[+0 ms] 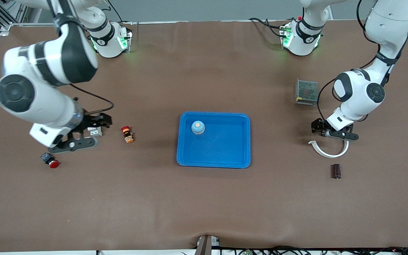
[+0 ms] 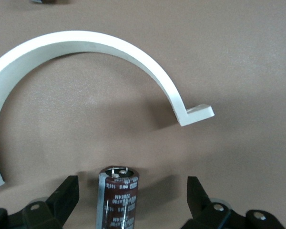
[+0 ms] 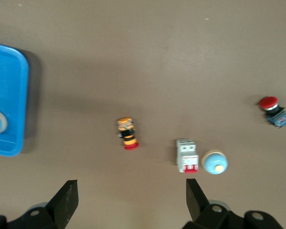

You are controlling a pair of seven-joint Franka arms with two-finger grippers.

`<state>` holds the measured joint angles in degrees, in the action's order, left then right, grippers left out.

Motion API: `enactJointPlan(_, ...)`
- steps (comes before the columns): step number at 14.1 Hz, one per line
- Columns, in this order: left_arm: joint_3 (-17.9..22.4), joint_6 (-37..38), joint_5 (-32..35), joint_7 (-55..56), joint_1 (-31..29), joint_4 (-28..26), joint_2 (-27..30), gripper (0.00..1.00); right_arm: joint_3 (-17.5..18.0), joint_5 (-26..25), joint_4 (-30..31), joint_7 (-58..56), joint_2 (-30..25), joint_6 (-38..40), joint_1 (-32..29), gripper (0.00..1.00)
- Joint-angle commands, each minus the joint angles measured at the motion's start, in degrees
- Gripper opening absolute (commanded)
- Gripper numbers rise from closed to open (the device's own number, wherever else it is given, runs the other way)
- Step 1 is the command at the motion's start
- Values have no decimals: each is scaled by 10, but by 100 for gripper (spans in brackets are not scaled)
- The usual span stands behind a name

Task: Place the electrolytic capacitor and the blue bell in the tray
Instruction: 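Move the right gripper to the second bell while the left gripper lifts the capacitor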

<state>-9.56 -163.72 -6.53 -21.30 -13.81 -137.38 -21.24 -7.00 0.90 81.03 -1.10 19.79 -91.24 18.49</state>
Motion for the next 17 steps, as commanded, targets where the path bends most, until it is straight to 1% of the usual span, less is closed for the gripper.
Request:
enactJointPlan(1,0,-15,8,-13,-4,-4,0,100,12,-10,-5,-77,2,8,-46,100)
enactJointPlan(3,2,-15,25,-13,-5,-4,-1,100,12,-10,-2,-116,4,3,-71,100)
enactJointPlan(9,2,-16,26,-10,-4,-4,-2,100,13,-5,32,-237,2,-11,-150,100)
enactJointPlan(11,2,-16,26,-10,-6,-4,-2,100,13,-2,66,-278,-14,-33,-177,100)
enactJointPlan(15,2,-16,27,-11,-9,-4,0,100,14,-1,140,-325,-48,-88,-217,100)
enactJointPlan(16,2,-16,27,-11,-10,-4,0,94,14,1,162,-341,-53,-107,-232,100)
enactJointPlan(17,2,-16,27,-11,-10,-4,0,79,14,11,184,-355,-61,-124,-242,100)
